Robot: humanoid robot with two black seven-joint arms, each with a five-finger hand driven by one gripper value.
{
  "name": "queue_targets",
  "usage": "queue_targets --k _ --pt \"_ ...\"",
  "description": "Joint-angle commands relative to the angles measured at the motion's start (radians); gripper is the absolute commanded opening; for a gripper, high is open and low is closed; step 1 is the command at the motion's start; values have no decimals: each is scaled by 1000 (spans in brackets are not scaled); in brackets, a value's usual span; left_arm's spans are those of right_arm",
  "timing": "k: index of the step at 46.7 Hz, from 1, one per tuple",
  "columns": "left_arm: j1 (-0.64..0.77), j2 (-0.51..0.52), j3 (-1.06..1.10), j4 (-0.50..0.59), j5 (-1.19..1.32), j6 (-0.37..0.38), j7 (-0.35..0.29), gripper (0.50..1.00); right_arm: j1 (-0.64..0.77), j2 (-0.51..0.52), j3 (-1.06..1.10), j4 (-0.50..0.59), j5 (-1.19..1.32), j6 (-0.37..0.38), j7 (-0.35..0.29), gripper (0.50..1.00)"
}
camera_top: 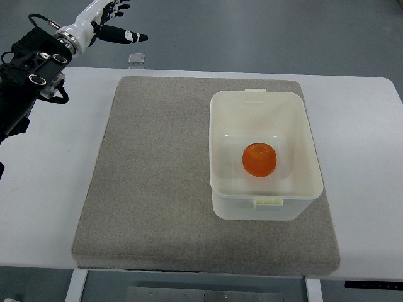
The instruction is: Put orange in box with left hand
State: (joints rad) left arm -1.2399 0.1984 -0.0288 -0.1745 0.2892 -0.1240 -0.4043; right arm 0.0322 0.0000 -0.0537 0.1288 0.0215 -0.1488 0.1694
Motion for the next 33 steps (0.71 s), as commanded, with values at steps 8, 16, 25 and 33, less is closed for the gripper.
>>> queue_targets --k 8,16,25,33 --pt "62 -20 -5 -2 -90 15 21 973 0 0 0 0 0 0 -1 926" --pt "97 -23 -75 -5 -99 15 19 990 0 0 0 0 0 0 -1 926" --pt "122 -23 -292 0 -122 14 21 990 0 0 0 0 0 0 -1 926" --pt "155 -23 -398 -10 -153 0 21 992 0 0 0 0 0 0 -1 926"
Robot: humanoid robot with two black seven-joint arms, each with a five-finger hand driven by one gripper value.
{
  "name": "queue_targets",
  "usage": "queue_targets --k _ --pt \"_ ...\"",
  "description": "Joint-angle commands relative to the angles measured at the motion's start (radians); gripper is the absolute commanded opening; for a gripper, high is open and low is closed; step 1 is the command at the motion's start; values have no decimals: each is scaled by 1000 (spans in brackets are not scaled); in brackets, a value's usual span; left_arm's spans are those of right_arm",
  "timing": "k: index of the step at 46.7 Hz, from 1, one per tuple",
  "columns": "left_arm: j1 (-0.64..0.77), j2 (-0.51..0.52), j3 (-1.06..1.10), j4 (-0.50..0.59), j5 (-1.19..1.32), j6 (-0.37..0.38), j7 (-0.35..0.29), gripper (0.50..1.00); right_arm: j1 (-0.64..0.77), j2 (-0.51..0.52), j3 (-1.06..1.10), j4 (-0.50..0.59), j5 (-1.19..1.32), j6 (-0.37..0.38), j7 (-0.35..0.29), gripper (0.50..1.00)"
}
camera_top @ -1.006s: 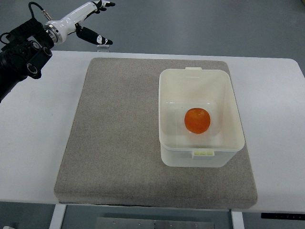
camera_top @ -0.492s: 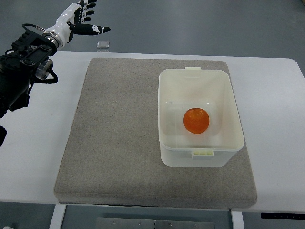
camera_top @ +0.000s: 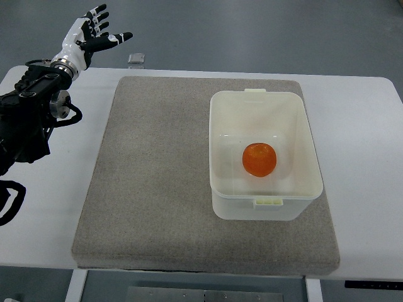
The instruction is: Put orange in box with left hand
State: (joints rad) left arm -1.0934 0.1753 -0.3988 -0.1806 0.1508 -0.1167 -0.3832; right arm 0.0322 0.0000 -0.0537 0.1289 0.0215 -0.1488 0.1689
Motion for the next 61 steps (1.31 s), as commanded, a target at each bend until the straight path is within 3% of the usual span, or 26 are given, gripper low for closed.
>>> queue_targets --k 1,15,19,22,29,37,53,61 --pt "10 0 -34 -3 -22 -9 0 990 0 0 0 0 1 0 0 926" --pt "12 0 -55 6 -280 -52 10 990 0 0 0 0 0 0 1 926" --pt "12 -17 -58 3 -284 -14 92 990 0 0 0 0 0 0 1 926" --pt "12 -29 -58 -2 -287 15 118 990 0 0 0 0 0 0 1 926" --pt "18 -40 -64 -2 -287 -18 95 990 0 0 0 0 1 0 0 926" --pt "46 -40 -156 6 -286 -120 0 990 0 0 0 0 0 0 0 926" --pt "47 -42 -163 7 -286 -115 -2 992 0 0 0 0 0 0 1 926" --pt "46 -46 -166 7 -289 -67 0 992 0 0 0 0 0 0 0 926"
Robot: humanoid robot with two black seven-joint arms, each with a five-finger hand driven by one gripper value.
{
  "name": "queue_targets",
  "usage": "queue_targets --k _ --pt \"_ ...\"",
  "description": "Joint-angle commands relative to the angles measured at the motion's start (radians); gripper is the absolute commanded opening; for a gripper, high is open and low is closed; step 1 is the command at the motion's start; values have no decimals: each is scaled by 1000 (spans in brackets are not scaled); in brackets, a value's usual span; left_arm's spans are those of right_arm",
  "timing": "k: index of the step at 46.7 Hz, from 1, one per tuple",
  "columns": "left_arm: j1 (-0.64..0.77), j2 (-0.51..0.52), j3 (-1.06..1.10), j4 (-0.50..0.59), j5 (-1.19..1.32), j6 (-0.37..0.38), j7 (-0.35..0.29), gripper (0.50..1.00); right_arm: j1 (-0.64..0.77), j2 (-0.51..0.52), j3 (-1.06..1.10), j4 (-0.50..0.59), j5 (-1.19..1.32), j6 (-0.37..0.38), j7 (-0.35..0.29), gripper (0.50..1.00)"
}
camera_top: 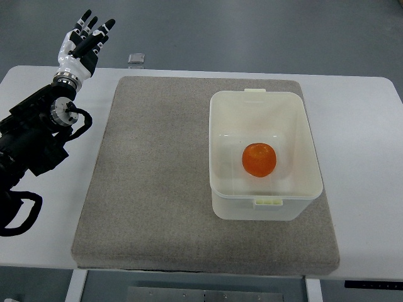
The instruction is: Put orange in box with left hand
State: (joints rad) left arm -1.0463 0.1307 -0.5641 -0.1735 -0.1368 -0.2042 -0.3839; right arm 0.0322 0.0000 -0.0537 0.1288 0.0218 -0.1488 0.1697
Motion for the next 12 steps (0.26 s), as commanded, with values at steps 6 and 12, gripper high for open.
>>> queue_targets --k 6,12 --pt "0 -6 0 0 -1 20 0 992 0 0 0 0 0 0 1 926" --pt "0 -6 0 0 -3 8 0 992 0 0 9 0 6 0 -1 926"
